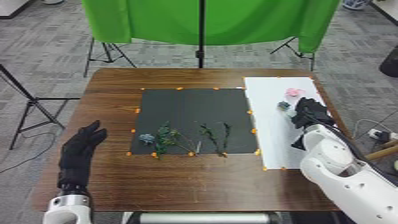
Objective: Arrange flowers
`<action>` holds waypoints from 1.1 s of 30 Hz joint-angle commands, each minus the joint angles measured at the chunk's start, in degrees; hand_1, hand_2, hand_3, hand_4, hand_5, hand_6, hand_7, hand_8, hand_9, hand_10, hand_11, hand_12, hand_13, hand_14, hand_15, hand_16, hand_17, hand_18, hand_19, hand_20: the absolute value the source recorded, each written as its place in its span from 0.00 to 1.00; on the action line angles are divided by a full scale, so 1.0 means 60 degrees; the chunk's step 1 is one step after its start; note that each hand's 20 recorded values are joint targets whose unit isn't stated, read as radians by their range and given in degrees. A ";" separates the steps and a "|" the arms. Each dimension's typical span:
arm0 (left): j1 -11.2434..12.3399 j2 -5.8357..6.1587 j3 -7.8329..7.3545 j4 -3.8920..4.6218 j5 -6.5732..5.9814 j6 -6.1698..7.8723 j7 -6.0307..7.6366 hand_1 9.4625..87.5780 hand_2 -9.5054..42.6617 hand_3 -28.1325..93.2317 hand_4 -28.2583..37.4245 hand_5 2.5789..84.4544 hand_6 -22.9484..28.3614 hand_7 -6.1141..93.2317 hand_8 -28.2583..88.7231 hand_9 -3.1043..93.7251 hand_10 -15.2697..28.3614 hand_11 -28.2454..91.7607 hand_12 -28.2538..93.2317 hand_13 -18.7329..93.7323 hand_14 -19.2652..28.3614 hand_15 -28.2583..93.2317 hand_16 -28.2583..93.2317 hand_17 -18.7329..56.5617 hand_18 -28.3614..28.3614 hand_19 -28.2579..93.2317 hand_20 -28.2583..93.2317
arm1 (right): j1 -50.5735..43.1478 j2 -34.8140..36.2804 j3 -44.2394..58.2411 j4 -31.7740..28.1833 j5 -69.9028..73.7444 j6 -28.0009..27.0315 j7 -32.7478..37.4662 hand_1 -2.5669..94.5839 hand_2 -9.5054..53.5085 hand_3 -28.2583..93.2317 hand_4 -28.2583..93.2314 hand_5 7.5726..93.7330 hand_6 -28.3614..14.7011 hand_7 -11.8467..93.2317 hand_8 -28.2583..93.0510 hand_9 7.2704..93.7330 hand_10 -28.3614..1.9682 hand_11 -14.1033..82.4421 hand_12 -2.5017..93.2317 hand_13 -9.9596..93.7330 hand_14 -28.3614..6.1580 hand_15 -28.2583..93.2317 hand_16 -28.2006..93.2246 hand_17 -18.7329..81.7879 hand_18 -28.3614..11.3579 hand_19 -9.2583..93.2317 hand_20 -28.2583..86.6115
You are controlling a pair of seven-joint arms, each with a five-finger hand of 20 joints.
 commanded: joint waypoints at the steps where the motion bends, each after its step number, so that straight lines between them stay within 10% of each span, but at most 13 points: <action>1: 0.0084 -0.0117 0.0015 -0.0003 -0.0173 -0.0015 -0.0021 0.18 0.31 0.76 0.00 0.54 0.56 0.16 0.18 0.52 0.68 0.38 0.32 0.47 0.74 0.38 0.22 0.32 0.69 0.28 0.37 | -0.0146 0.0171 0.0874 -0.1410 -0.1233 0.0254 0.0179 0.72 0.00 0.62 0.16 0.84 0.57 0.27 0.35 1.00 0.58 0.27 0.41 1.00 0.79 0.70 0.47 0.89 0.54 1.00 0.65; 9: 0.0146 -0.0093 -0.0018 -0.0026 -0.0139 -0.0011 -0.0030 0.18 0.31 0.76 0.00 0.54 0.56 0.16 0.18 0.52 0.68 0.38 0.32 0.47 0.74 0.38 0.22 0.32 0.69 0.28 0.37 | 0.1166 0.0251 0.0666 -0.2778 -0.0281 0.0668 -0.0583 0.72 0.00 0.63 0.16 0.86 0.57 0.27 0.35 1.00 0.58 0.27 0.41 1.00 0.79 0.70 0.47 0.89 0.54 1.00 0.65; 21: 0.0039 -0.0010 0.0219 0.0018 -0.0396 0.0422 0.0366 0.14 0.39 0.69 0.00 0.54 0.57 0.16 0.18 0.52 0.69 0.37 0.32 0.47 0.74 0.37 0.22 0.32 0.69 0.28 0.37 | 0.6733 -0.2344 -0.5617 0.0144 0.1802 -0.0079 -0.3263 0.70 0.00 0.66 0.14 0.85 0.59 0.27 0.35 1.00 0.60 0.27 0.41 1.00 0.79 0.70 0.48 0.89 0.53 1.00 0.68; 33: 0.0212 0.0058 0.0206 -0.0132 -0.0281 0.0828 0.0336 0.25 0.66 0.49 0.00 0.56 0.57 0.14 0.18 0.52 0.69 0.35 0.31 0.46 0.72 0.35 0.22 0.34 0.66 0.27 0.37 | 0.6735 -0.3871 -0.6702 0.0994 0.2113 -0.1068 -0.3448 0.69 0.00 0.67 0.12 0.85 0.58 0.28 0.34 0.99 0.60 0.28 0.41 1.00 0.79 0.71 0.48 0.89 0.52 1.00 0.70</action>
